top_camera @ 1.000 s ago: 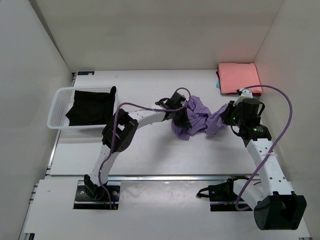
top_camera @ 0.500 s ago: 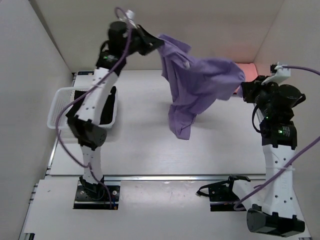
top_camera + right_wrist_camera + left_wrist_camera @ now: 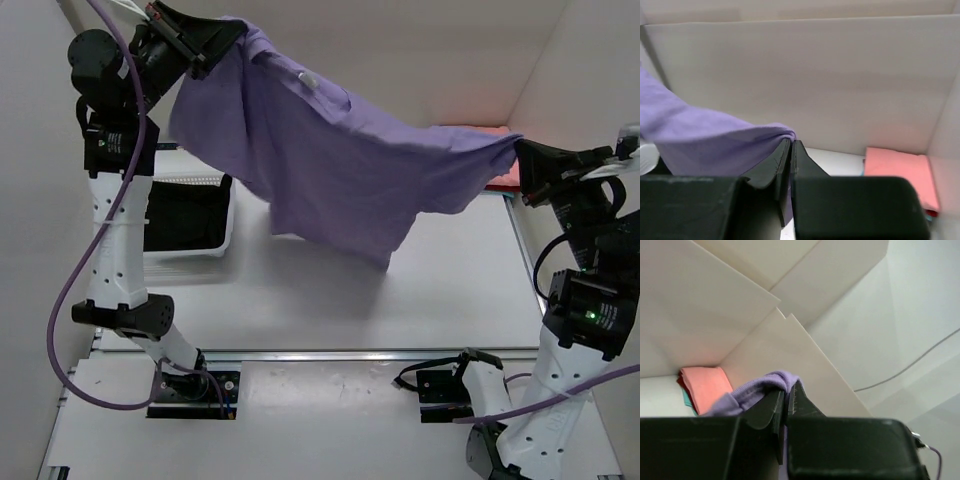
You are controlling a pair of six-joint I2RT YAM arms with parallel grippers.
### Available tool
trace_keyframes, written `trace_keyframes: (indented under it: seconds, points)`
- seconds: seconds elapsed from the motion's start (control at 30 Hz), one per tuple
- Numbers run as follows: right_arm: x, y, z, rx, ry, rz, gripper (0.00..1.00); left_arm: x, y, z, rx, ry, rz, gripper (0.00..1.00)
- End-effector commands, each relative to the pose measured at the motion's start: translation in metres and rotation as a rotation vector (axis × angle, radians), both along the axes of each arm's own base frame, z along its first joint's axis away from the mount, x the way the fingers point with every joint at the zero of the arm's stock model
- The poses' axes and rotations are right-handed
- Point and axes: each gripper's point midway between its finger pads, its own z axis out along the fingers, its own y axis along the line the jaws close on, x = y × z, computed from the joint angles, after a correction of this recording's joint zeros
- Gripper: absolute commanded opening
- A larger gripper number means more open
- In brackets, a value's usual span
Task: Fold and stack the t-shirts
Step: Flatten out the tshirt
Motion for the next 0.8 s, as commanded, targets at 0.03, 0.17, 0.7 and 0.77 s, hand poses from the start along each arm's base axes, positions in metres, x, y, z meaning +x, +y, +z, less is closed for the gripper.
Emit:
trace_keyframes:
  seconds: [0.03, 0.17, 0.7, 0.77]
  points:
    - [0.047, -0.002, -0.026, 0.106, 0.104, 0.094, 0.00, 0.051, -0.032, -0.052, -0.017, 0.144, -0.100, 0.00]
    - [0.097, -0.015, -0.085, 0.145, 0.239, 0.024, 0.00, 0.098, -0.076, -0.128, 0.013, 0.300, -0.186, 0.00]
    - [0.125, -0.044, 0.060, -0.078, -0.070, -0.232, 0.00, 0.127, -0.089, -0.078, -0.289, 0.170, -0.448, 0.00]
    - [0.103, -0.041, 0.077, -0.076, -0.123, -0.229, 0.00, 0.116, -0.089, -0.071, -0.264, 0.155, -0.461, 0.00]
